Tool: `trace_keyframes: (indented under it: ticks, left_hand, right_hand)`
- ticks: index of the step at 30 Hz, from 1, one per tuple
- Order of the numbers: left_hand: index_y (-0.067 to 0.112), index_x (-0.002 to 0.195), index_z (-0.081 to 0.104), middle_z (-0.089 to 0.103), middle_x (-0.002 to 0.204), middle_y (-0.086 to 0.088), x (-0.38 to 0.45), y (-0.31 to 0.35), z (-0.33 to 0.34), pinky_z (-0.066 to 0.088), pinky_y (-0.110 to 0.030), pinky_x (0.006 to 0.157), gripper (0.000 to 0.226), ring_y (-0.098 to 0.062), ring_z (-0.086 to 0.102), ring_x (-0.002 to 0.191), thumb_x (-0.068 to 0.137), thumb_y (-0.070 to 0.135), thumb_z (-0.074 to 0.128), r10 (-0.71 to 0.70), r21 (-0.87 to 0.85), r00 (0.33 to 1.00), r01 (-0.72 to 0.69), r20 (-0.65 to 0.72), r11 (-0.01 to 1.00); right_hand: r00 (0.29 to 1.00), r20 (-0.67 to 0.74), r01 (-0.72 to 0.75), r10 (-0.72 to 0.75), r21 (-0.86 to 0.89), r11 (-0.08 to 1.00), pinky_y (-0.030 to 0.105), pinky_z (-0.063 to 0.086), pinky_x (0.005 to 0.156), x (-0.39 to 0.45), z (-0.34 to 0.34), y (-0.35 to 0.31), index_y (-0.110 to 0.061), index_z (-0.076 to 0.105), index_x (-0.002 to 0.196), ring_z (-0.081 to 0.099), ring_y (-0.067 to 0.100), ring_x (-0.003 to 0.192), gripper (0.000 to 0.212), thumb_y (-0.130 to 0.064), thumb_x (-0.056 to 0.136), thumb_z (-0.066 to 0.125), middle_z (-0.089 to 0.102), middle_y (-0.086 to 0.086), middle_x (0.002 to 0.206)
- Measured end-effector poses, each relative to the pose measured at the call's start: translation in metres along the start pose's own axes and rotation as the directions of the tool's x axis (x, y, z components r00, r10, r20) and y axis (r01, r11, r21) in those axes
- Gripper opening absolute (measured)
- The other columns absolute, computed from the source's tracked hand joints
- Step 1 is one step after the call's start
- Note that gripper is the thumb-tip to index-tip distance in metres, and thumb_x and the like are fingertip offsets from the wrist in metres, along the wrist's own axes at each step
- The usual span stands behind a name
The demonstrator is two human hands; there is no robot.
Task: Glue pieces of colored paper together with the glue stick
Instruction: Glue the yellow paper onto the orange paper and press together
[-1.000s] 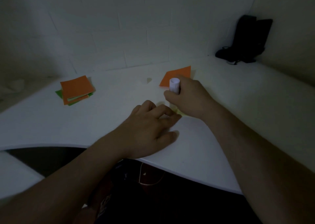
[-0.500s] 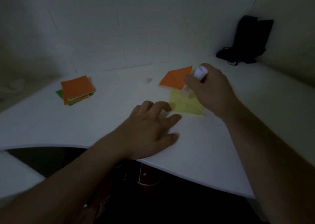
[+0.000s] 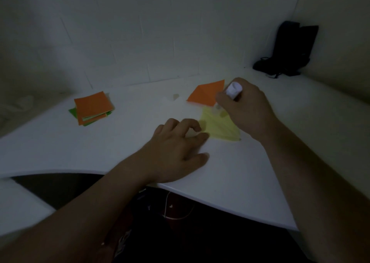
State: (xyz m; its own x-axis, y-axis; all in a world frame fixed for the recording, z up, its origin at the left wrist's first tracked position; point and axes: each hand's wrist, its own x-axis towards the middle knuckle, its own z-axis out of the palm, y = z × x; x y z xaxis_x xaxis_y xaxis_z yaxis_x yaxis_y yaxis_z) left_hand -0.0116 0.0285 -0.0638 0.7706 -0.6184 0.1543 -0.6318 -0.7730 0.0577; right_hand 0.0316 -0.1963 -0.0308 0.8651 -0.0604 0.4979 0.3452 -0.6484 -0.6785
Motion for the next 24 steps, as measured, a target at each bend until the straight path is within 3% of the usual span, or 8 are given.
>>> trace_keyframes:
  ticks: [3,10,12,13,15,17,19,24]
  left_hand:
    - [0.042,0.149,0.045,0.031,0.15,0.004,-0.002,0.001,-0.003,0.037,-0.046,0.104,0.067,-0.028,0.036,0.125,0.093,0.074,0.025,-0.009,0.001,1.0,0.009,-0.007,1.0]
    - [0.051,0.155,0.028,0.044,0.142,0.013,-0.004,0.005,-0.002,0.038,-0.043,0.093,0.057,-0.021,0.04,0.113,0.1,0.066,0.026,0.054,0.05,0.997,-0.052,-0.051,0.997]
    - [0.049,0.154,0.032,0.044,0.144,0.013,-0.004,0.005,-0.003,0.039,-0.043,0.094,0.057,-0.022,0.04,0.114,0.1,0.066,0.026,0.046,0.044,0.998,-0.044,-0.044,0.998]
    - [0.046,0.154,0.036,0.044,0.146,0.012,-0.004,0.005,-0.002,0.039,-0.043,0.094,0.059,-0.023,0.041,0.115,0.1,0.066,0.026,0.042,0.044,0.998,-0.04,-0.042,0.998]
    - [0.04,0.153,0.042,0.041,0.148,0.01,-0.004,0.005,0.0,0.039,-0.043,0.095,0.061,-0.025,0.041,0.118,0.1,0.067,0.025,0.046,0.056,0.998,-0.044,-0.042,0.997]
    - [0.04,0.152,0.042,0.037,0.146,0.006,-0.003,0.004,0.001,0.039,-0.044,0.097,0.063,-0.026,0.039,0.118,0.099,0.069,0.024,0.031,0.057,0.999,-0.029,-0.035,0.998]
    - [0.042,0.152,0.039,0.035,0.141,0.001,-0.003,0.004,0.0,0.039,-0.046,0.1,0.064,-0.027,0.038,0.118,0.097,0.07,0.022,0.005,0.045,1.0,-0.004,-0.028,0.999]
    - [0.041,0.149,0.044,0.037,0.145,0.005,-0.004,0.005,-0.003,0.039,-0.045,0.099,0.061,-0.026,0.04,0.12,0.099,0.068,0.025,0.043,0.042,0.998,-0.041,-0.037,0.998]
  right_hand:
    - [1.0,0.016,0.002,-0.002,0.003,1.0,0.008,0.035,0.054,-0.001,0.001,-0.001,-0.019,0.054,0.079,0.051,-0.006,0.059,0.024,-0.03,0.095,0.068,0.057,-0.007,0.072]
    - [1.0,0.021,-0.023,0.023,0.039,0.999,0.01,0.036,0.056,-0.002,0.0,0.0,-0.028,0.051,0.074,0.052,-0.005,0.06,0.027,-0.032,0.094,0.069,0.057,-0.011,0.069]
    - [1.0,0.019,-0.023,0.022,0.048,0.999,0.011,0.036,0.055,-0.002,-0.001,-0.003,-0.028,0.048,0.073,0.05,-0.004,0.058,0.03,-0.032,0.094,0.069,0.054,-0.011,0.067]
    - [0.999,0.02,-0.03,0.029,0.062,0.998,0.013,0.039,0.056,-0.002,-0.001,-0.005,-0.025,0.049,0.073,0.05,-0.002,0.058,0.029,-0.032,0.094,0.069,0.054,-0.009,0.066]
    - [0.995,0.039,-0.099,0.095,0.149,0.984,0.033,0.058,0.062,-0.002,-0.002,-0.011,-0.014,0.053,0.083,0.056,0.007,0.066,0.027,-0.033,0.095,0.068,0.059,0.003,0.075]
    - [0.968,0.124,-0.246,0.217,0.313,0.917,0.05,0.065,0.063,-0.005,-0.006,-0.022,-0.006,0.052,0.096,0.062,0.02,0.074,0.028,-0.03,0.098,0.067,0.064,0.013,0.089]
    - [0.935,0.237,-0.342,0.264,0.406,0.847,0.054,0.064,0.065,-0.008,-0.008,-0.031,-0.005,0.052,0.101,0.065,0.025,0.078,0.028,-0.028,0.1,0.066,0.066,0.015,0.098]
    - [0.897,0.362,-0.379,0.256,0.327,0.866,0.05,0.065,0.072,-0.016,-0.004,-0.035,-0.024,0.052,0.088,0.063,0.023,0.086,0.02,-0.033,0.102,0.063,0.063,0.01,0.106]
